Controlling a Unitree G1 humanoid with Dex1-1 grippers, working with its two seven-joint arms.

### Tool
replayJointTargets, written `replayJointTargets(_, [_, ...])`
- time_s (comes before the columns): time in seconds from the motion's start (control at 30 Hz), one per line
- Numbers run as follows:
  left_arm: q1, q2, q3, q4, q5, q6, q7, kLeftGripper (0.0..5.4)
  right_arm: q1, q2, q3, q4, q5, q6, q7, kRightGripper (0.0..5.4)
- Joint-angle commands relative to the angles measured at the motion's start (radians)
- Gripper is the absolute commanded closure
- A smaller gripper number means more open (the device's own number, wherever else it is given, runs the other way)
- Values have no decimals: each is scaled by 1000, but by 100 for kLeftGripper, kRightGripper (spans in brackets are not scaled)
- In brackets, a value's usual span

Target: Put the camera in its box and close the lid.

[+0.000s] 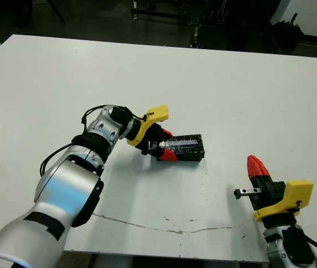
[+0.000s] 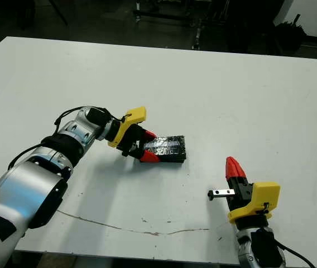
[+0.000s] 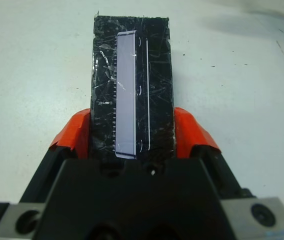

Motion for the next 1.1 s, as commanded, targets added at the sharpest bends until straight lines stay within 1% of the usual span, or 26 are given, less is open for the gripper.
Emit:
replayJointTargets(0.03, [29,-130,-44,16,37,-34,0,225,3,-11,-12,-1,-1,9,-9,540])
replayJointTargets(0.13, [26,-133,-52,18,52,-41,6,225,2,-11,-12,3,-4,2,-8,540])
replayJointTargets(0.23, [23,-136,-66,19,69,-53,12,225,4,-10,-10,-7,-3,20,-13,540])
replayJointTargets(0.37, [23,-137,-81,24,81,-62,11,225,3,-10,-8,-3,4,16,-9,540])
replayJointTargets(0.43, [20,-137,-77,32,78,-17,6,225,3,-8,-8,0,8,11,-7,540])
replayJointTargets(0.53, [25,-126,-70,34,79,20,34,225,5,-8,-7,-2,3,11,-11,540])
replayJointTargets(0.57, [27,-120,-70,32,82,20,44,207,6,-8,-6,-3,-1,13,-14,540])
replayJointTargets(0.63, [37,-104,-74,22,88,-32,56,174,6,-10,-4,0,-2,9,-12,540])
replayJointTargets(0.7, [52,-86,-83,16,100,-117,79,145,6,-10,-4,3,6,9,-8,540])
replayJointTargets(0.73, [55,-79,-82,18,103,-128,86,134,6,-8,-5,4,13,10,-6,540])
replayJointTargets(0.87, [67,-60,-75,29,100,-144,92,82,7,-10,-3,-1,7,11,-9,540])
replayJointTargets(0.93, [75,-48,-79,28,105,-172,99,54,8,-10,-1,-5,4,16,-13,540])
replayJointTargets(1.03, [82,-38,-72,31,98,-166,106,19,5,-10,-1,7,4,3,-8,540])
replayJointTargets(1.1, [85,-34,-54,37,80,-129,98,1,4,-13,-1,14,3,-6,-2,540])
